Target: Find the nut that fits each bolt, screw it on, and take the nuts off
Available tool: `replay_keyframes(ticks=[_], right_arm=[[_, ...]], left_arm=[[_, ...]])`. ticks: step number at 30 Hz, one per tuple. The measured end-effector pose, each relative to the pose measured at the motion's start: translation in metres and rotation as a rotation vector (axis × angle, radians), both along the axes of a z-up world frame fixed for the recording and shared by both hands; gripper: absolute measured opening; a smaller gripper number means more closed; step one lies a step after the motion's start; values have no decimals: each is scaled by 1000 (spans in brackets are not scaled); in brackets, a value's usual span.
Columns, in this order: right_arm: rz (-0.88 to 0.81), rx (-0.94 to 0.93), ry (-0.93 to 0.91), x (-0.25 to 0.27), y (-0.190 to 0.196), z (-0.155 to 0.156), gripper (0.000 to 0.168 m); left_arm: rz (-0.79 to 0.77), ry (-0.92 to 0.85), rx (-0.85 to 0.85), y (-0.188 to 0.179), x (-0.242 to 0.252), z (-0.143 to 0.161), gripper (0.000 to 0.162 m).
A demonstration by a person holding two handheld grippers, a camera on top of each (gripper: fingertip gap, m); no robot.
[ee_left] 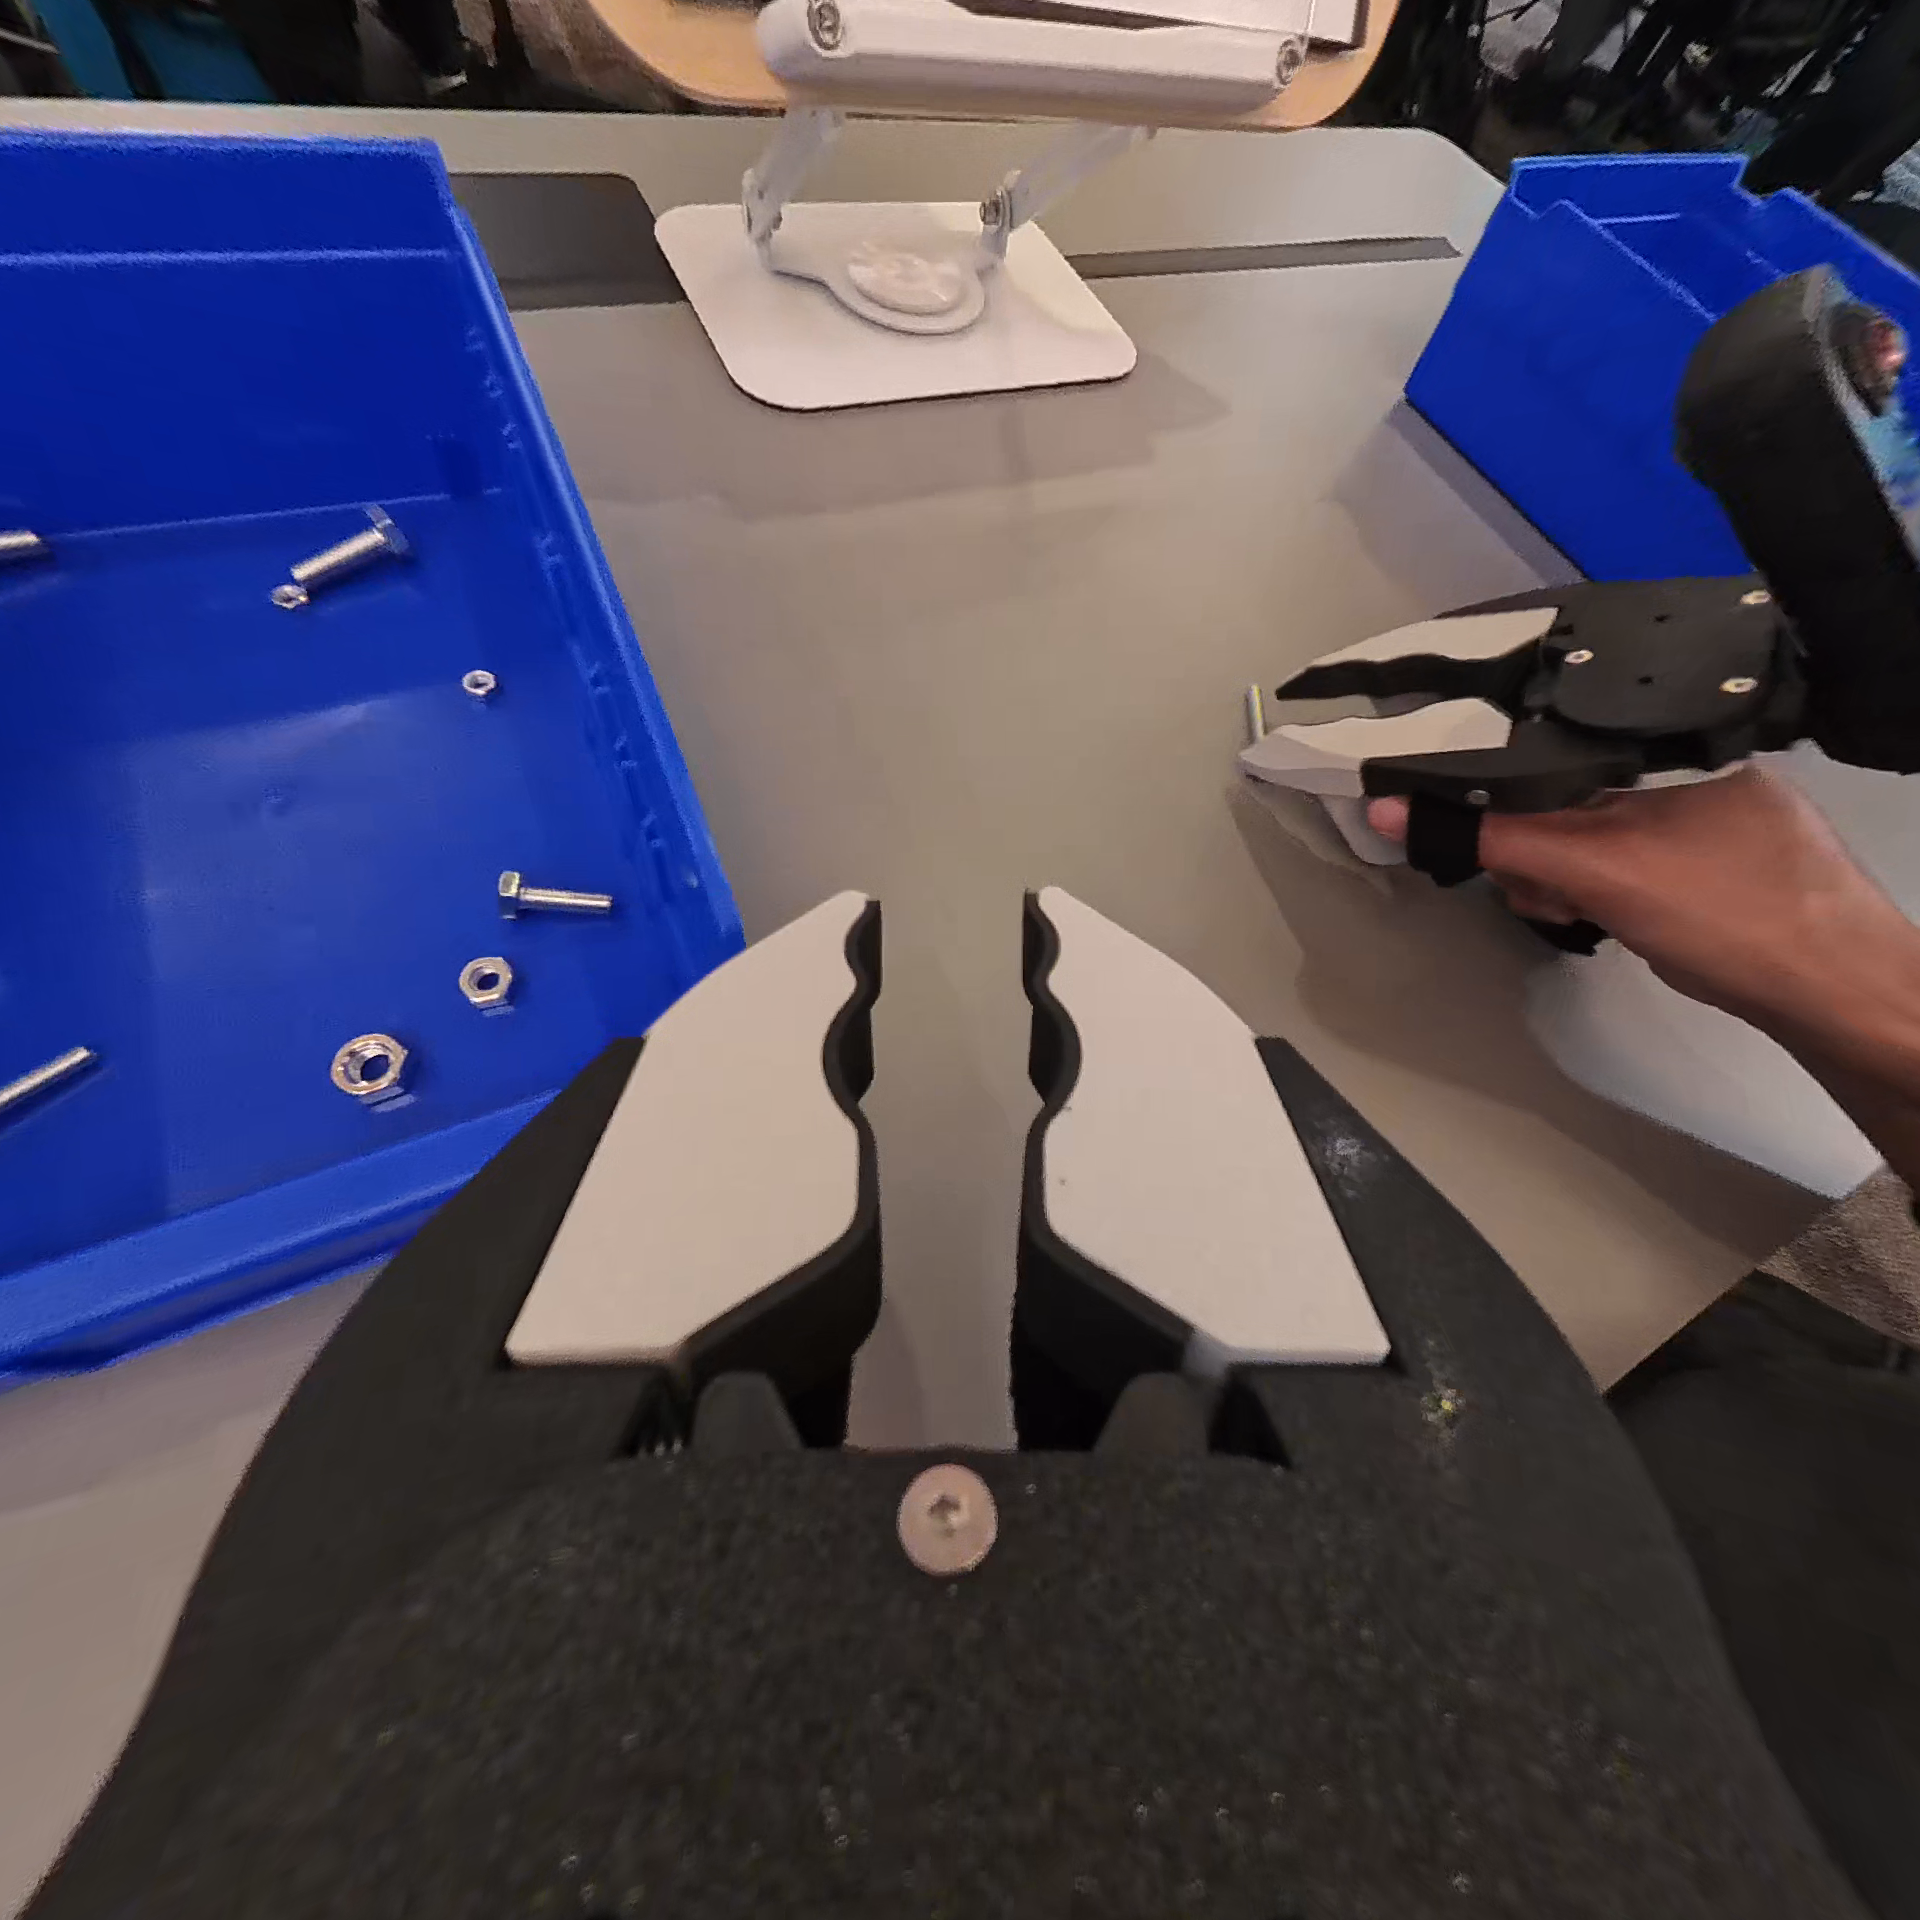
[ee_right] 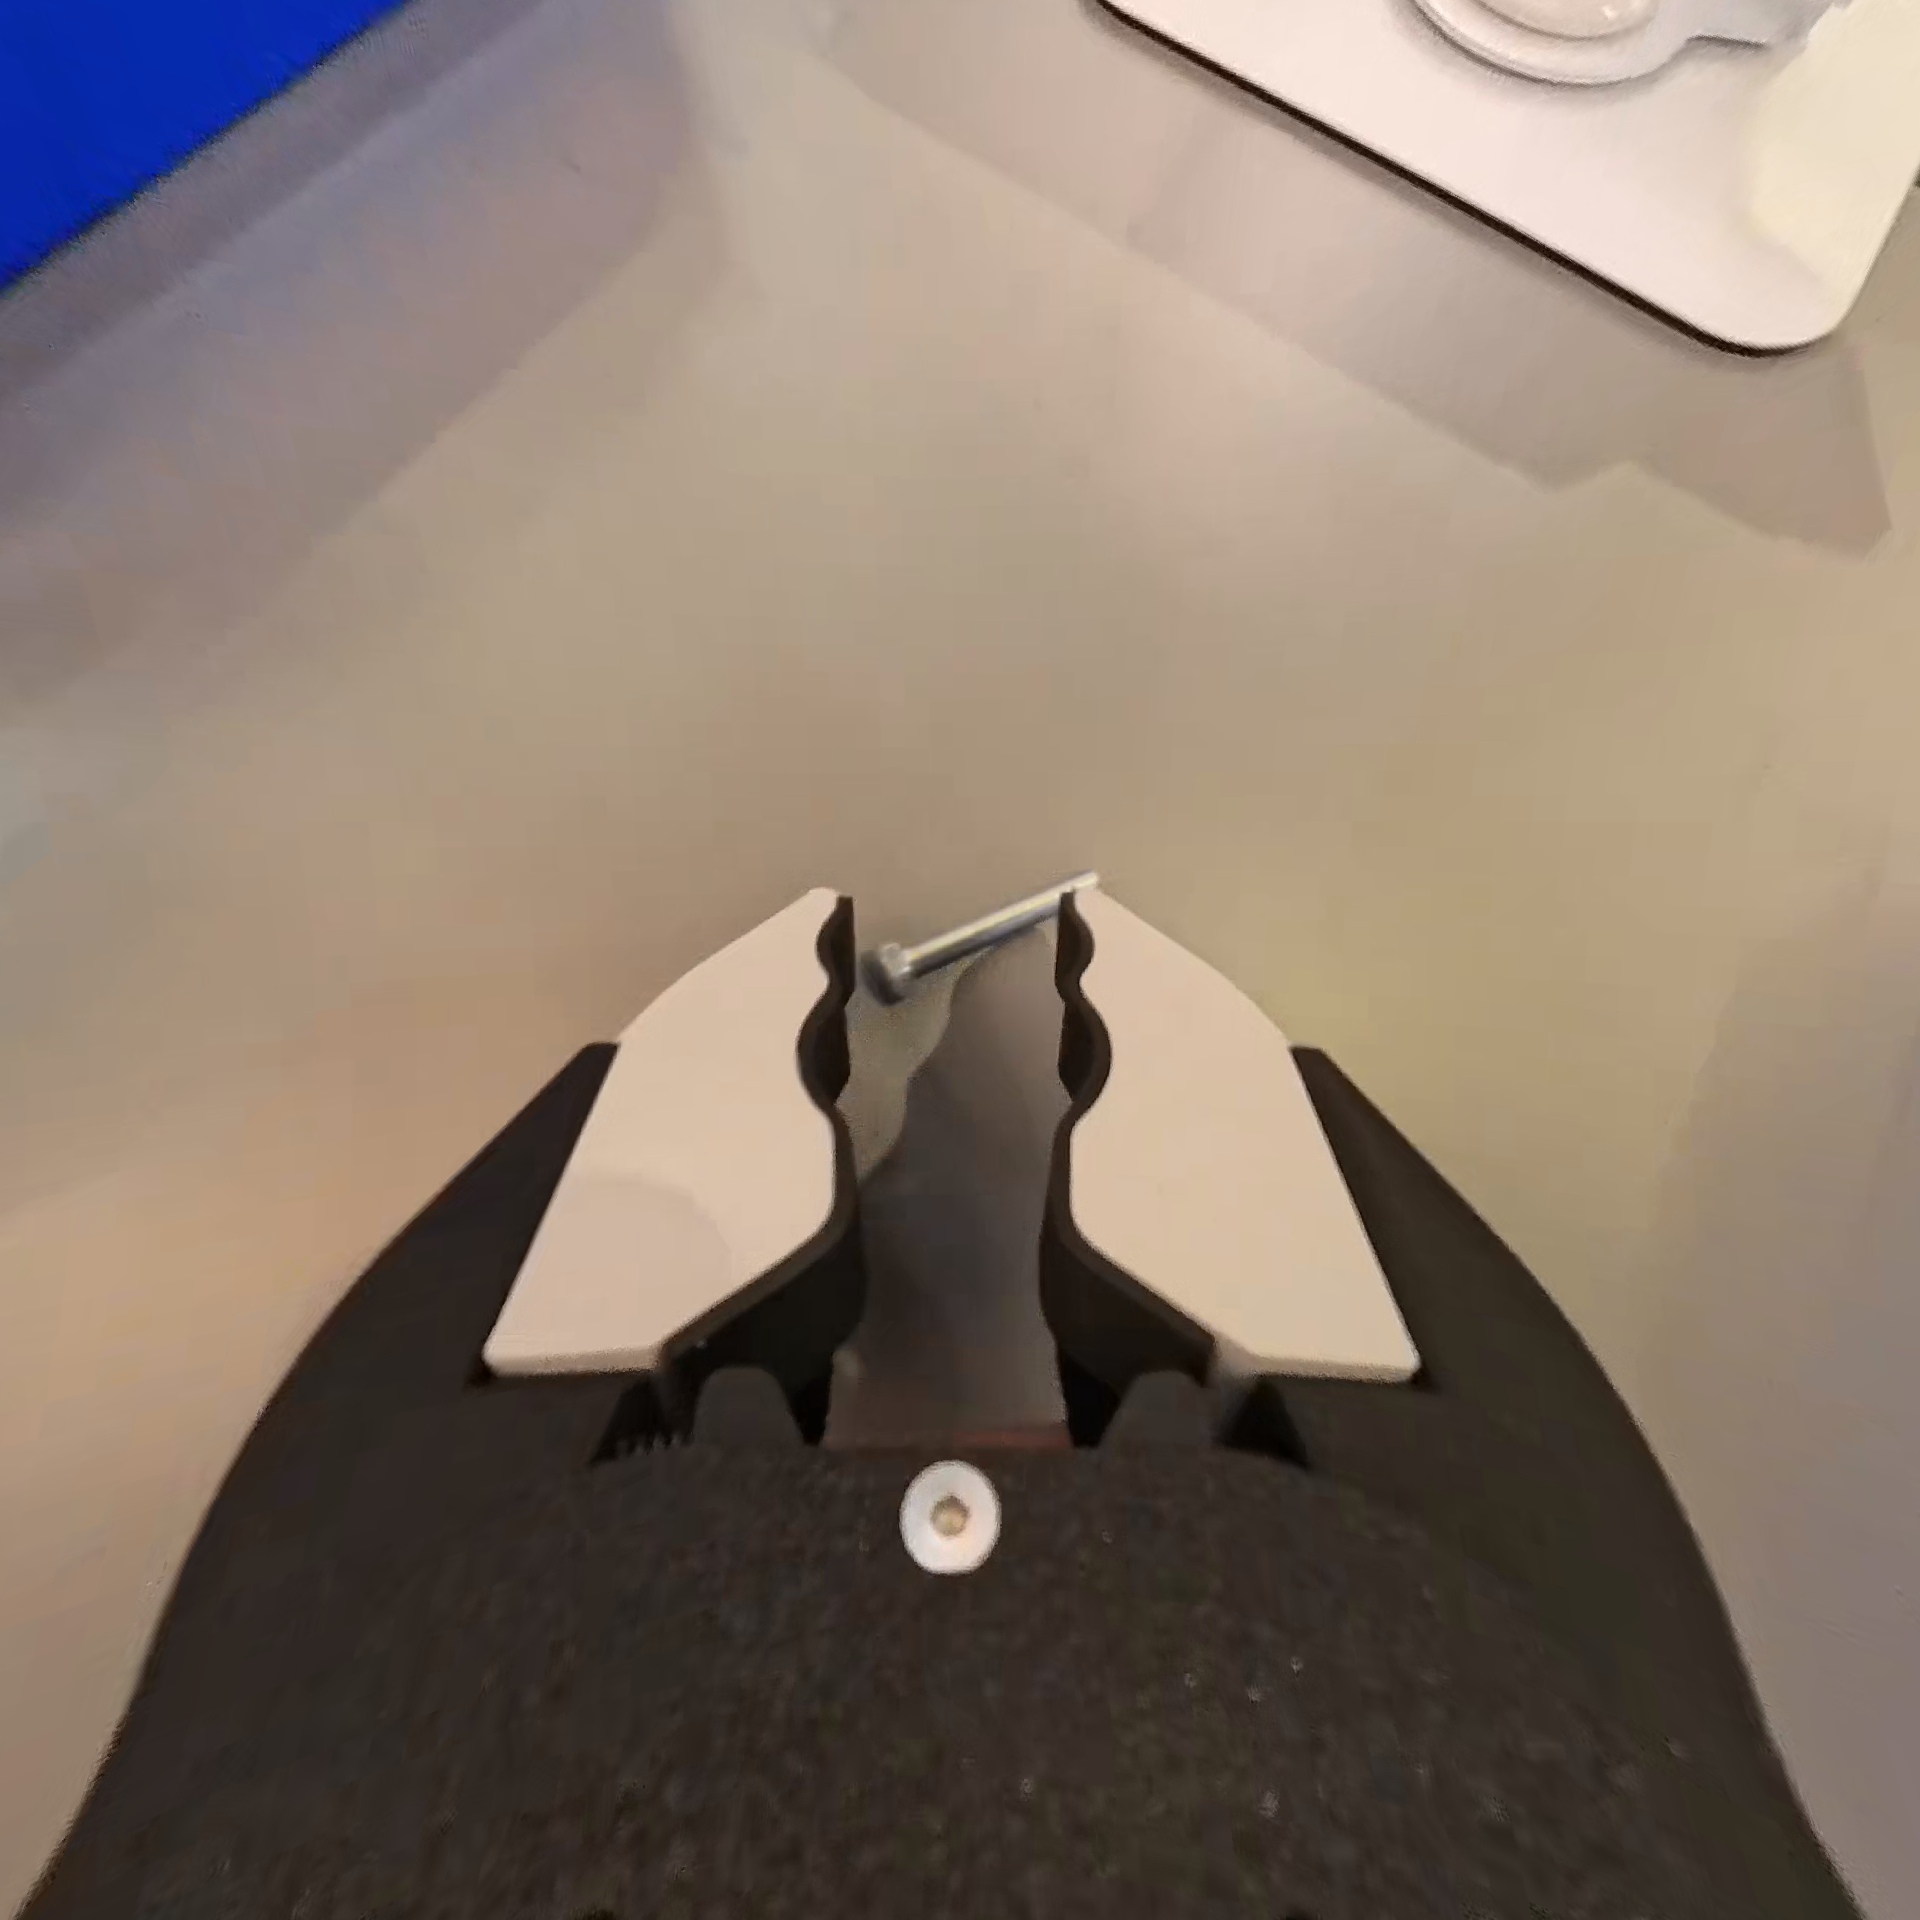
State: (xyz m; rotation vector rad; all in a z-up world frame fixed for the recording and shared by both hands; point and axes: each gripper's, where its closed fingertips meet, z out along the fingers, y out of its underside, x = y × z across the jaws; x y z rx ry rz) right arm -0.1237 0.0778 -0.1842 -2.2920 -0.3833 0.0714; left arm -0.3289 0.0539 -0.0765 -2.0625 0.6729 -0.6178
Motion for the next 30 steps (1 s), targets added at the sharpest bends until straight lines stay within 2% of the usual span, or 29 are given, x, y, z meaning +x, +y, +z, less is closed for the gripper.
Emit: replay_keyframes(ticks=[5, 8, 12, 15, 18, 20, 24, 30], right_arm=[[-42, -10, -84, 14, 6, -4, 36], [-42, -52, -88, 29, -3, -6, 32], [-61, -66, -100, 53, -17, 1, 35], [-4, -100, -6, 47, -31, 5, 33], [132, -111, -22, 46, -41, 5, 33], [182, -73, -44, 54, -38, 8, 33], [274, -98, 62, 55, -31, 5, 31], [346, -109, 42, 56, -30, -1, 31]], left_arm=[[-10, -9, -6, 0, 1, -4, 25], [-11, 5, -12, 0, -1, -9, 25], [-8, -8, -22, 0, -1, -11, 25], [-13, -18, -32, -1, 2, -13, 25], [-17, -12, -28, -1, 4, -14, 25], [-22, -13, -22, -1, 4, -14, 25], [-32, -13, 4, -1, 2, -9, 25], [-4, -14, 24, 0, -12, -3, 25]])
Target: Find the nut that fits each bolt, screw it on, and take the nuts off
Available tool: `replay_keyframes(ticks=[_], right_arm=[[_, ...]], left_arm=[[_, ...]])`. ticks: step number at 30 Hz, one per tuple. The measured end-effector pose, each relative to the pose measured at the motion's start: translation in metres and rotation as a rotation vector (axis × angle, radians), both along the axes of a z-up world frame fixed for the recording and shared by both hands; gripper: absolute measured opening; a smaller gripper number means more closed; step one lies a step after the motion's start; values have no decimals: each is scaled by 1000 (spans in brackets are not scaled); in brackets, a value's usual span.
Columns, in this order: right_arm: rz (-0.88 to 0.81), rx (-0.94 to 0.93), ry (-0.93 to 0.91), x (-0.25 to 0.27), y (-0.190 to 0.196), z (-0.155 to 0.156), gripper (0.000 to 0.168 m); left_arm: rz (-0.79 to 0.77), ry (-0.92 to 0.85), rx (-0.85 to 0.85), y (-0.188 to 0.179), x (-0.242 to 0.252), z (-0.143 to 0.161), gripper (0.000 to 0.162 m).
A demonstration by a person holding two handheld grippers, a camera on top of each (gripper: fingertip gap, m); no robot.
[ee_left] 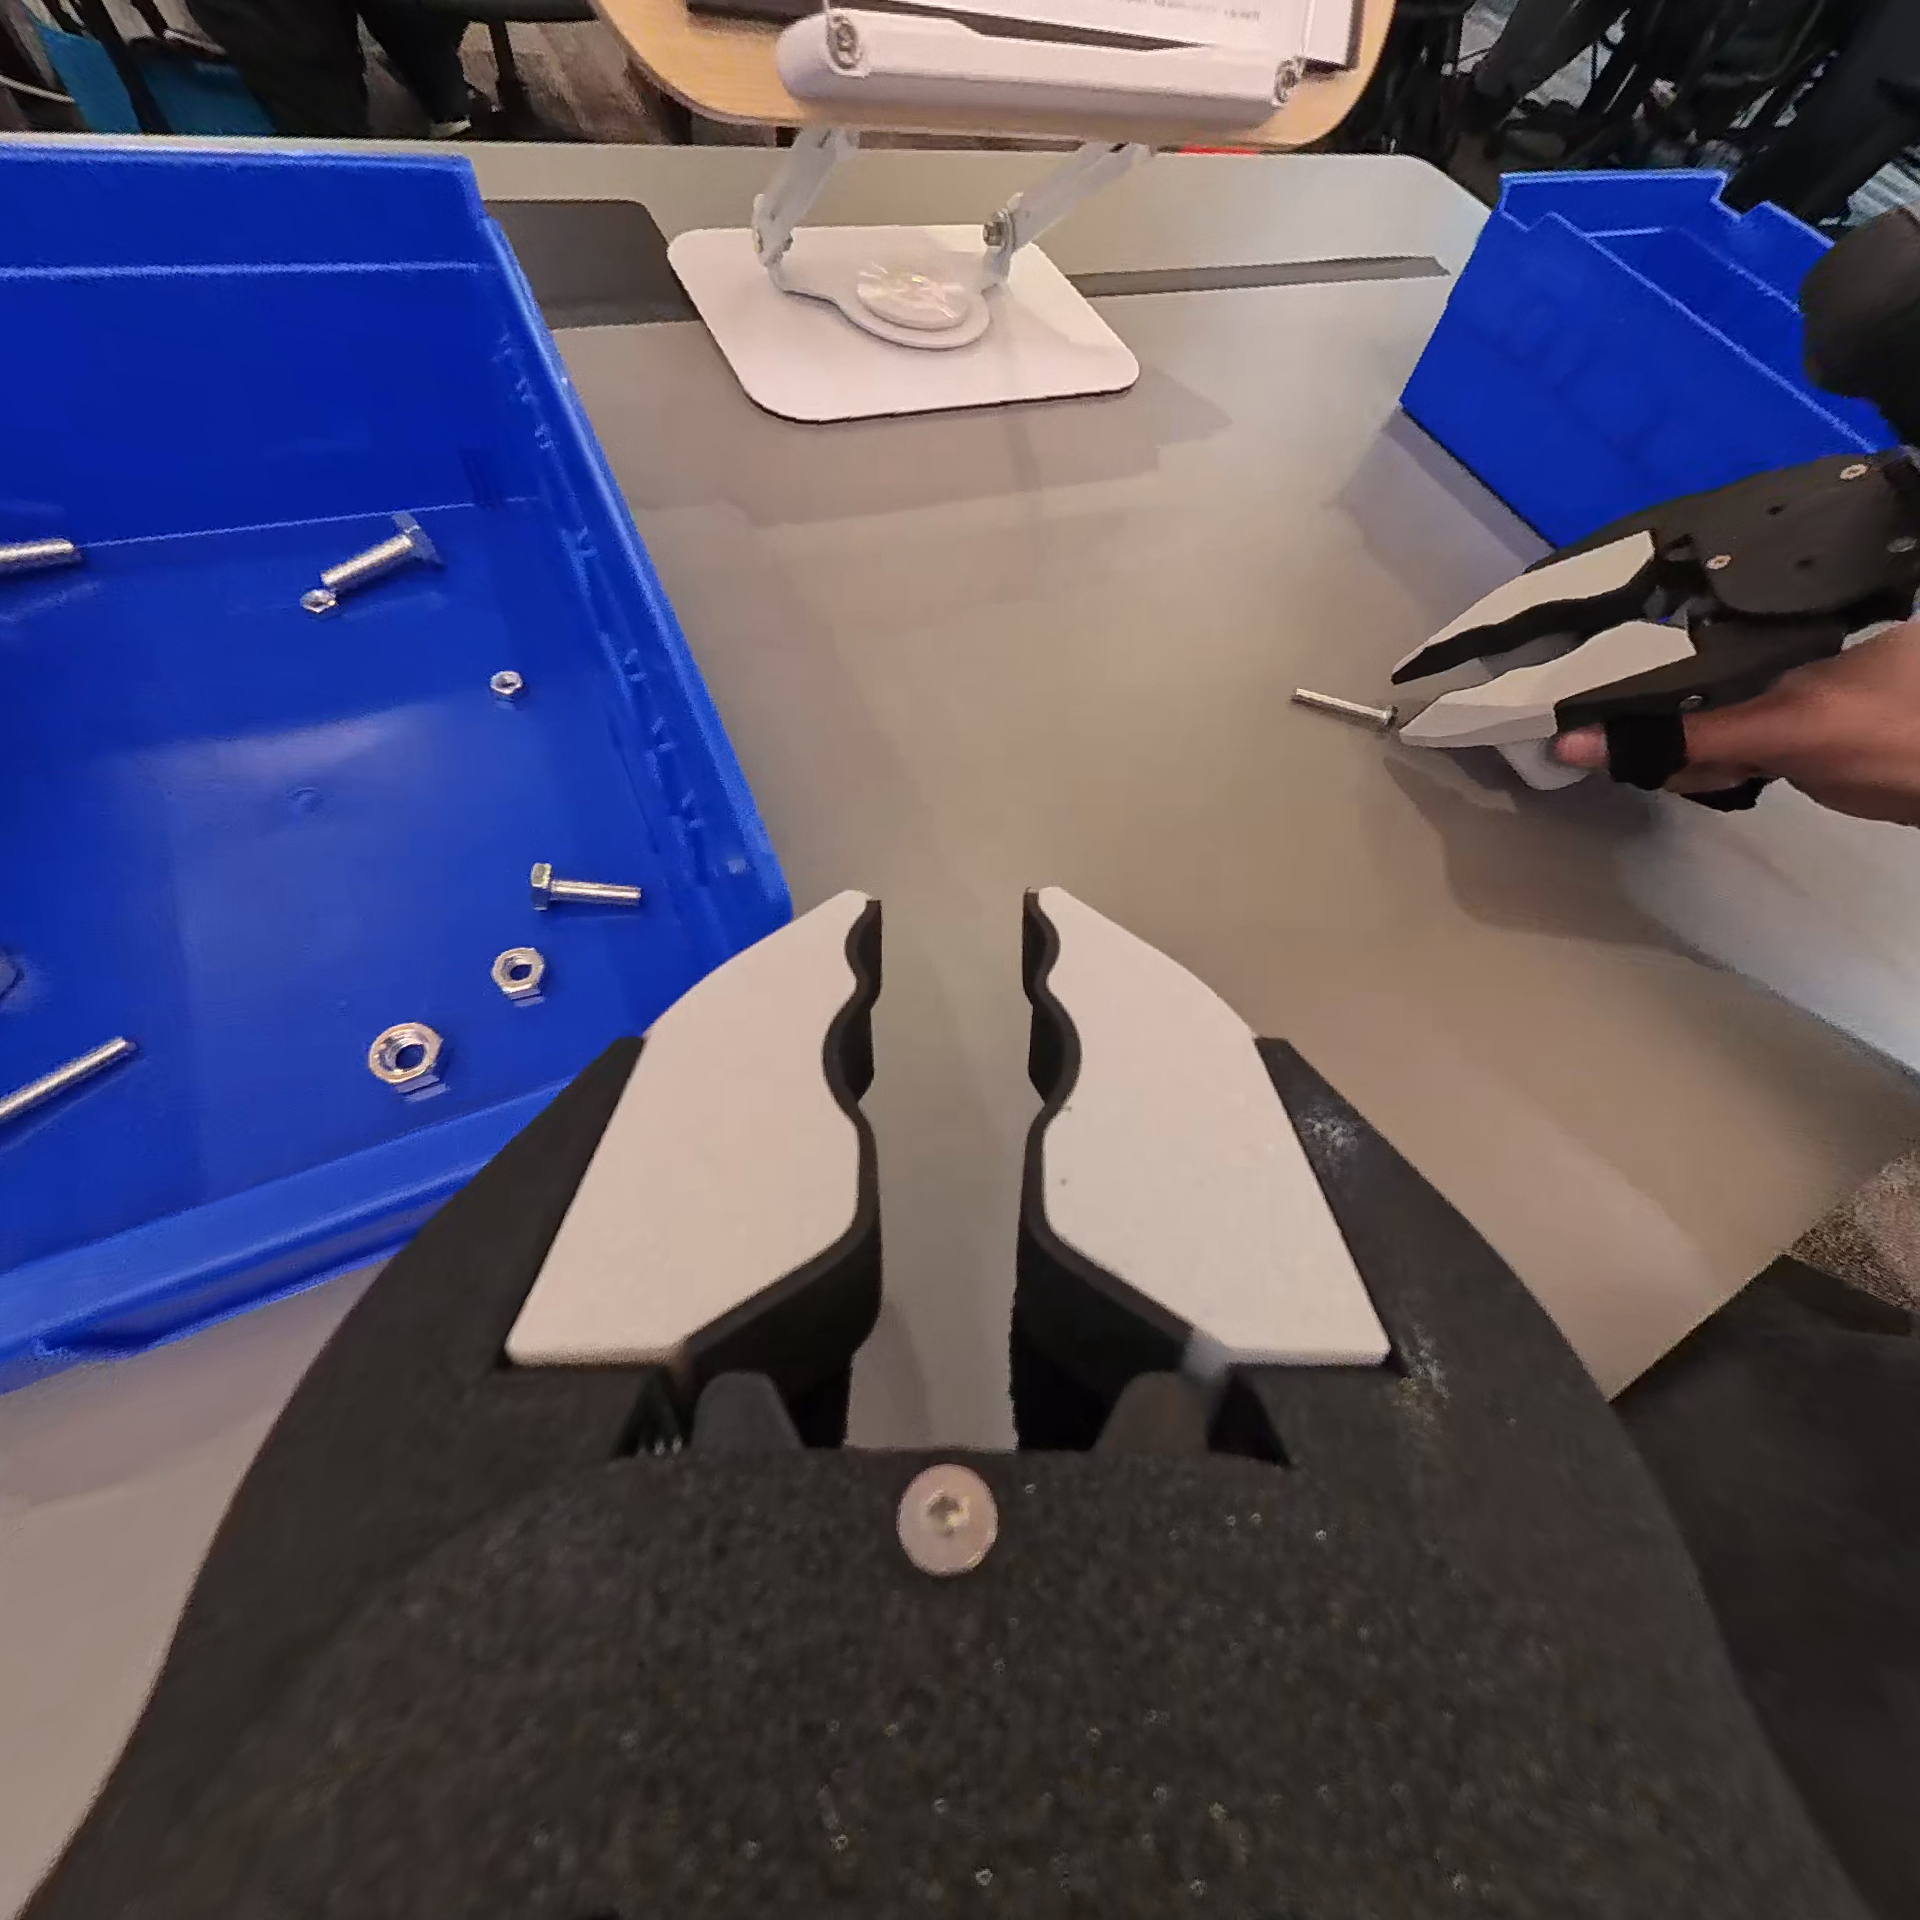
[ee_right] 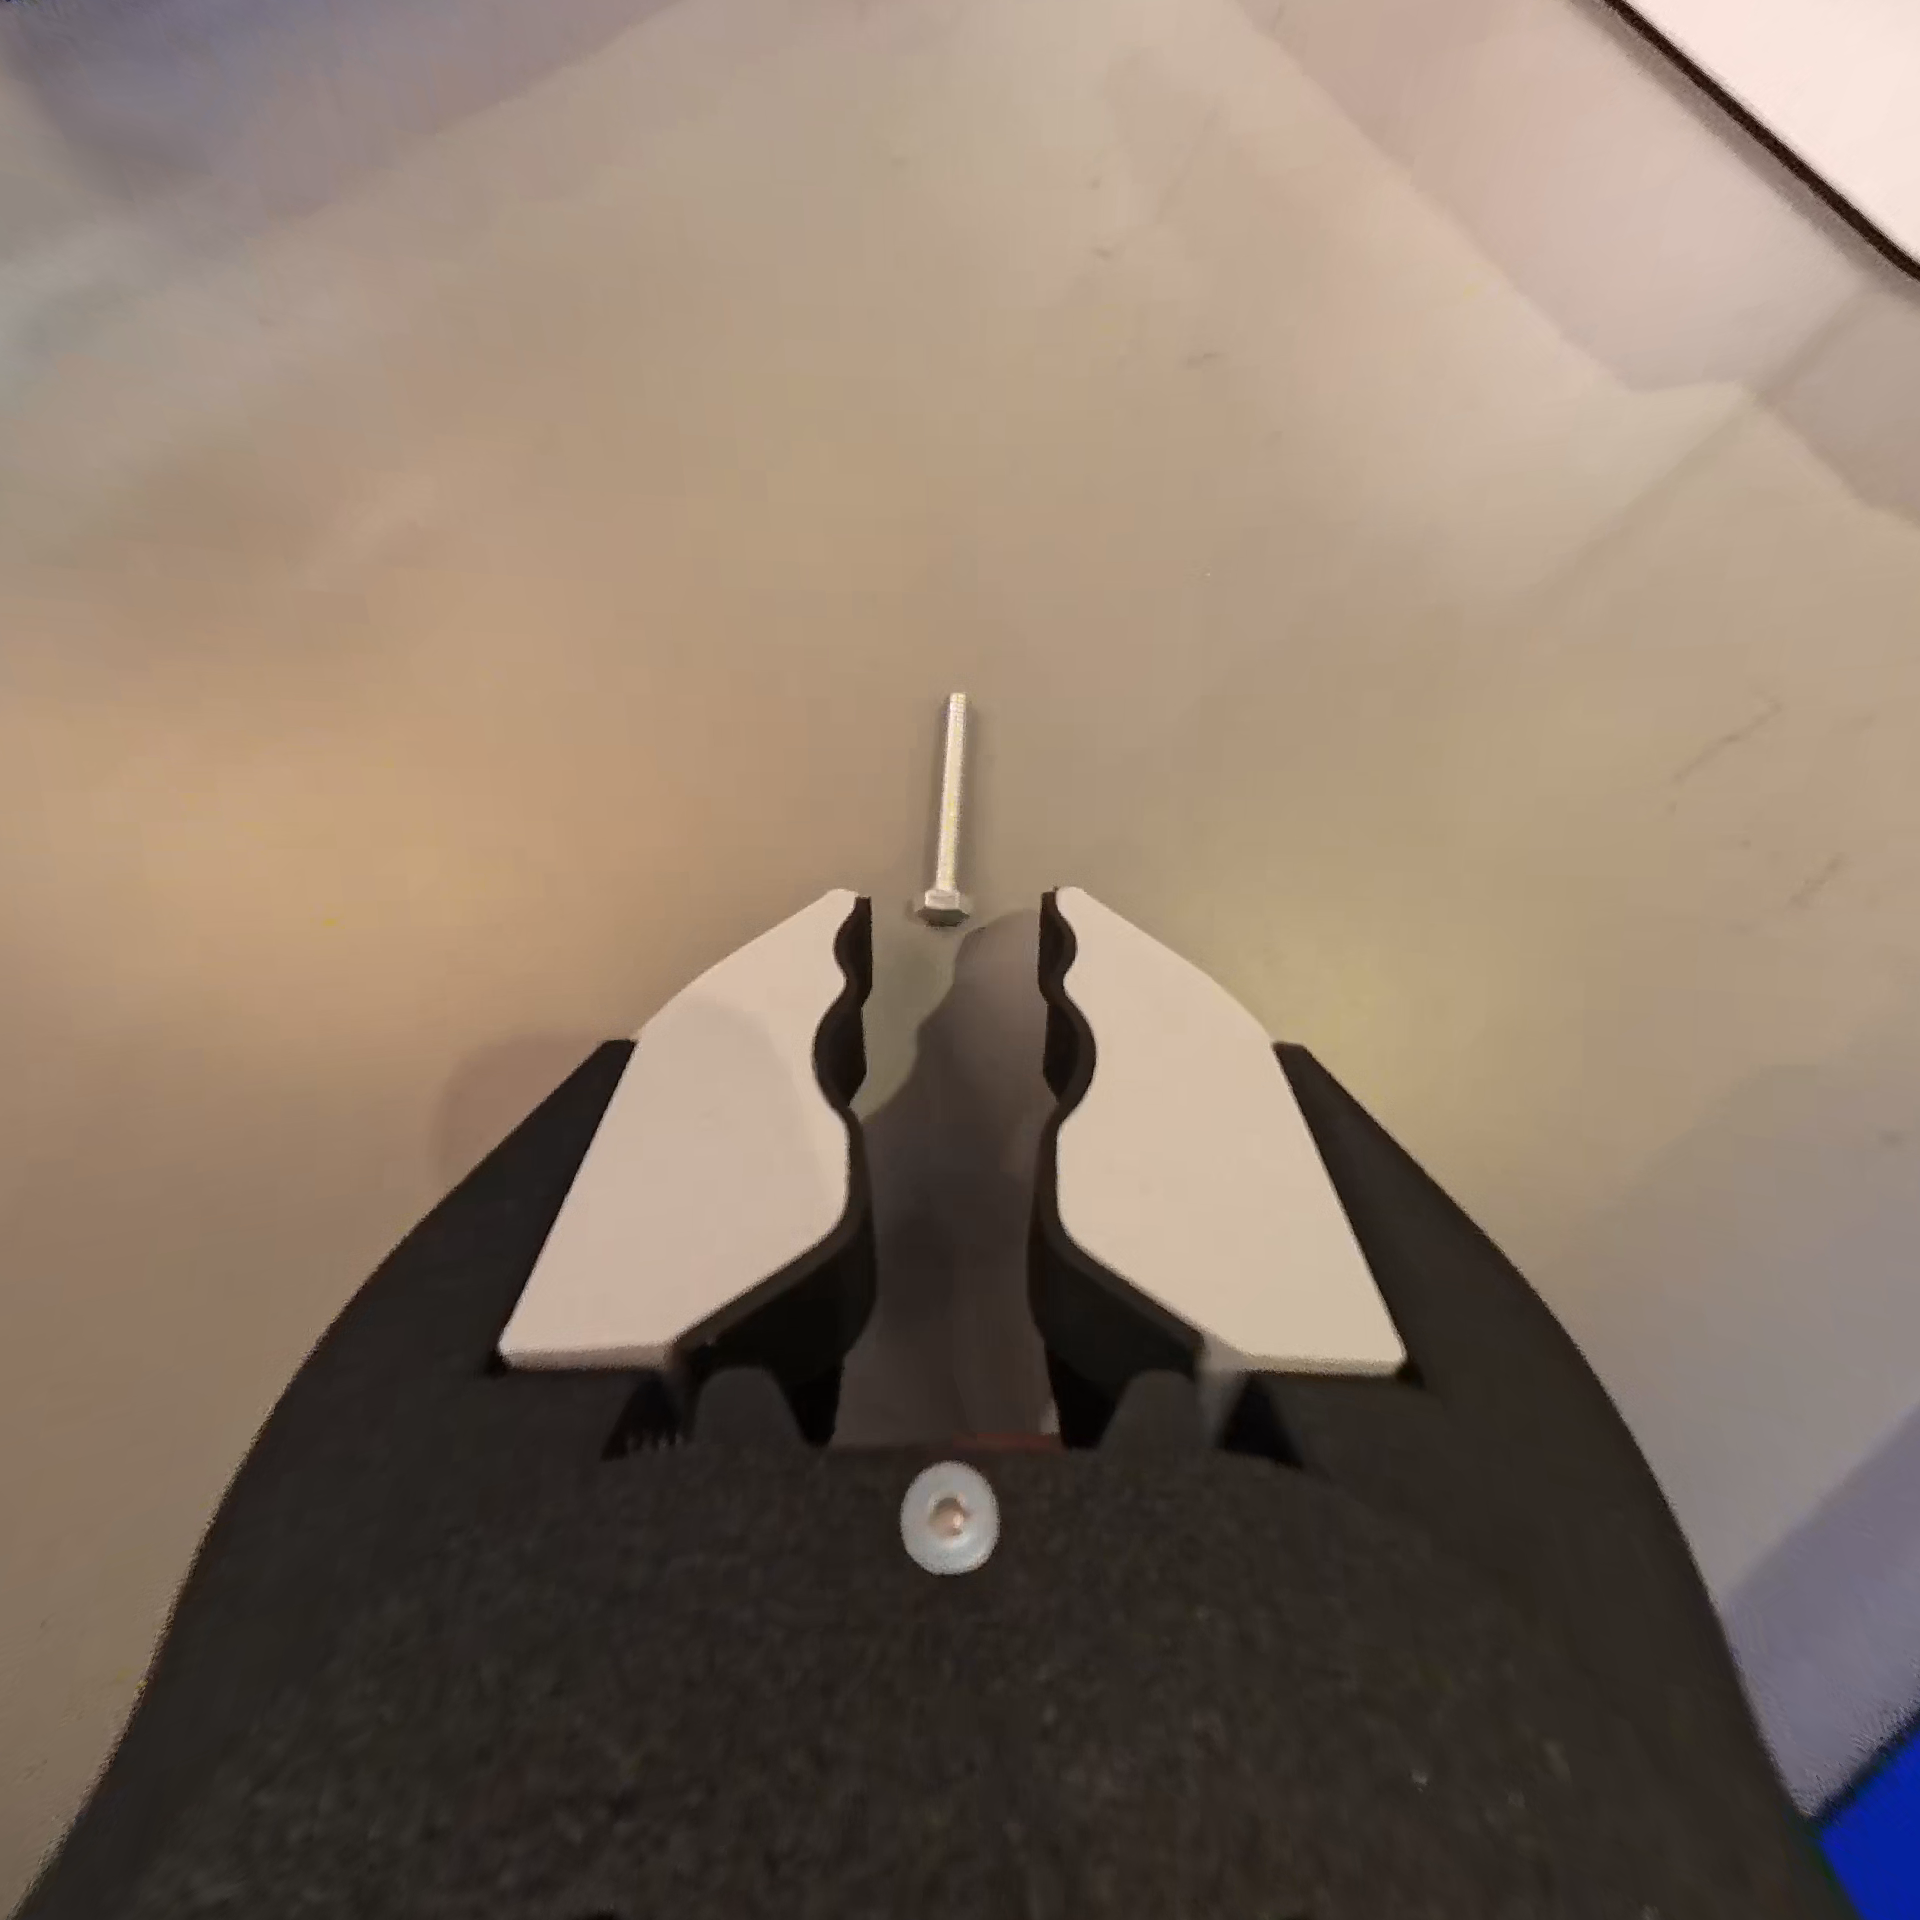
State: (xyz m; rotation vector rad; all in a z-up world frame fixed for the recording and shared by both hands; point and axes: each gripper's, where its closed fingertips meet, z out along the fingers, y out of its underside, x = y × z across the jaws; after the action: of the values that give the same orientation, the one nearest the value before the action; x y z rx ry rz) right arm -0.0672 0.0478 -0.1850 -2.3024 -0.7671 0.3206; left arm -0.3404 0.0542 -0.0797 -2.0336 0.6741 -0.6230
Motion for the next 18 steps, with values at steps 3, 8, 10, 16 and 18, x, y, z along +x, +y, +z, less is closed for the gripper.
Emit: replay_keyframes(ticks=[3, 8, 10, 16, 18], right_arm=[[-10, 4, -7, 0, 1, -3, 26], [-9, 9, 24, -6, 0, -8, 13], [-10, 11, 21, -5, 0, -8, 12], [31, 148, 12, -4, 0, 16, 11], [31, 227, 36, -2, -1, 40, 11]], left_arm=[[10, -13, -15, 2, -4, -1, 25], [9, -6, -19, 2, -5, -2, 25], [8, 1, -19, 2, -4, -4, 25], [43, 60, 16, 7, -17, -4, 25], [75, 74, 25, 12, -29, -2, 25]])
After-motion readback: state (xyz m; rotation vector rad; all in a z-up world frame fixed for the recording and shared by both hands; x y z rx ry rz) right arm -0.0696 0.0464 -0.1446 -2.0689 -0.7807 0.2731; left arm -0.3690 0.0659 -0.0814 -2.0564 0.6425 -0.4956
